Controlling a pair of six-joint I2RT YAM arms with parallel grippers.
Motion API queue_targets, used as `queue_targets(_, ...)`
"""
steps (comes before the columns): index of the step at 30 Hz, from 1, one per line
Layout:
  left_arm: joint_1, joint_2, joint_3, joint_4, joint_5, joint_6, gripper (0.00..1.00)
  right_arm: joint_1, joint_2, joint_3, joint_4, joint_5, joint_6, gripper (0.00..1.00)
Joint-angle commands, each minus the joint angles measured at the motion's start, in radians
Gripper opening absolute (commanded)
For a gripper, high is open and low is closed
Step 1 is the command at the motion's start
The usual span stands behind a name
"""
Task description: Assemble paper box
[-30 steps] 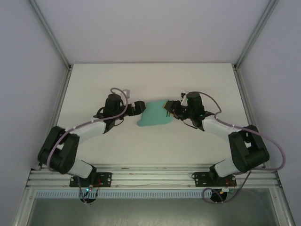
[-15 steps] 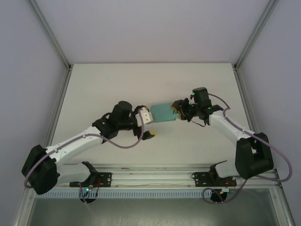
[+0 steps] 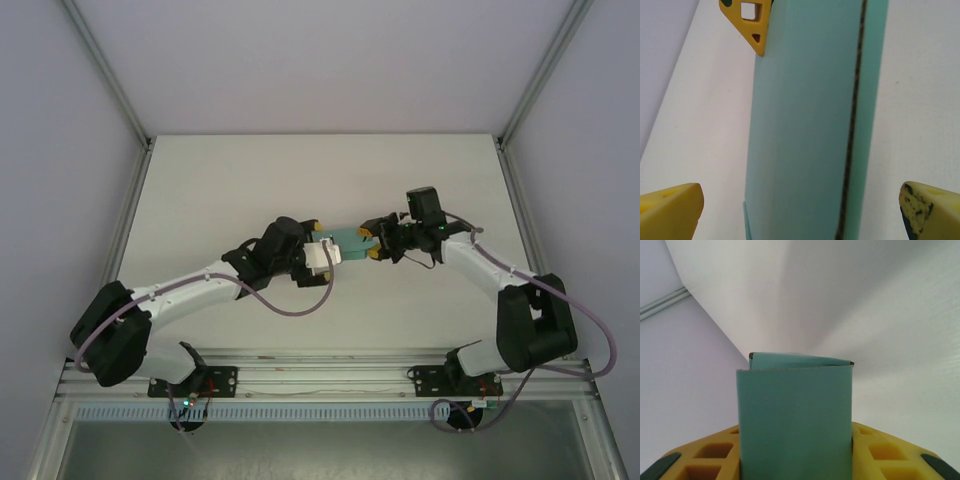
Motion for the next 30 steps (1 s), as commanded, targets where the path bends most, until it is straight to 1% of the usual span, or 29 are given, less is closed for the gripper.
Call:
queue_targets(1, -0.011, 0.028, 0.009, 0.048, -0.098, 0.039, 0.96, -0.01, 0.011, 0.011, 0.037, -0.066, 0.052, 0.29)
queue_targets(4, -0.012, 0.039, 0.011, 0.039, -0.141, 0.051, 0.86, -0.007, 0.008, 0.006, 0.045, -0.073, 0.068, 0.3)
queue_targets(6, -0.012, 0.04, 0.011, 0.034, -0.155, 0.064, 0.78, -0.007, 0.007, 0.003, 0.053, -0.081, 0.077, 0.31)
queue_targets(7, -0.012, 0.04, 0.009, 0.04, -0.16, 0.063, 0.75, -0.007, 0.008, 0.003, 0.054, -0.086, 0.081, 0.31)
queue_targets(9, -0.012, 0.035, 0.008, 0.052, -0.157, 0.064, 0.7, -0.007, 0.008, 0.003, 0.052, -0.092, 0.085, 0.31)
queue_targets(13, -0.012, 0.029, 0.014, 0.06, -0.138, 0.067, 0.54, -0.007, 0.002, -0.005, 0.074, -0.096, 0.104, 0.34)
queue_targets(15, -0.011, 0.031, 0.017, 0.068, -0.148, 0.07, 0.49, -0.007, -0.006, -0.009, 0.078, -0.096, 0.105, 0.34)
queue_targets(16, -0.012, 0.034, 0.02, 0.069, -0.153, 0.07, 0.45, -0.007, -0.01, -0.011, 0.078, -0.093, 0.105, 0.36)
queue_targets(17, -0.012, 0.034, 0.025, 0.065, -0.153, 0.071, 0.44, -0.007, -0.014, -0.013, 0.078, -0.094, 0.106, 0.42)
queue_targets(19, -0.012, 0.036, 0.037, 0.053, -0.148, 0.072, 0.42, -0.008, -0.022, -0.017, 0.083, -0.093, 0.103, 0.43)
queue_targets(22, -0.012, 0.034, 0.048, 0.038, -0.136, 0.067, 0.4, -0.007, -0.033, -0.021, 0.088, -0.094, 0.097, 0.48)
queue_targets(23, -0.012, 0.033, 0.049, 0.034, -0.131, 0.066, 0.4, -0.007, -0.037, -0.024, 0.095, -0.092, 0.097, 0.52)
queue_targets(25, -0.012, 0.031, 0.054, 0.022, -0.122, 0.062, 0.4, -0.008, -0.047, -0.03, 0.11, -0.085, 0.093, 0.65)
queue_targets(27, -0.012, 0.029, 0.062, -0.003, -0.11, 0.064, 0.4, -0.007, -0.058, -0.033, 0.11, -0.061, 0.069, 0.71)
queue_targets(29, -0.012, 0.03, 0.083, -0.053, -0.094, 0.064, 0.4, -0.01, -0.076, -0.023, 0.07, 0.0, 0.007, 0.79)
queue_targets(30, -0.012, 0.034, 0.098, -0.095, -0.086, 0.066, 0.4, -0.014, -0.087, -0.005, 0.022, 0.049, -0.052, 0.85)
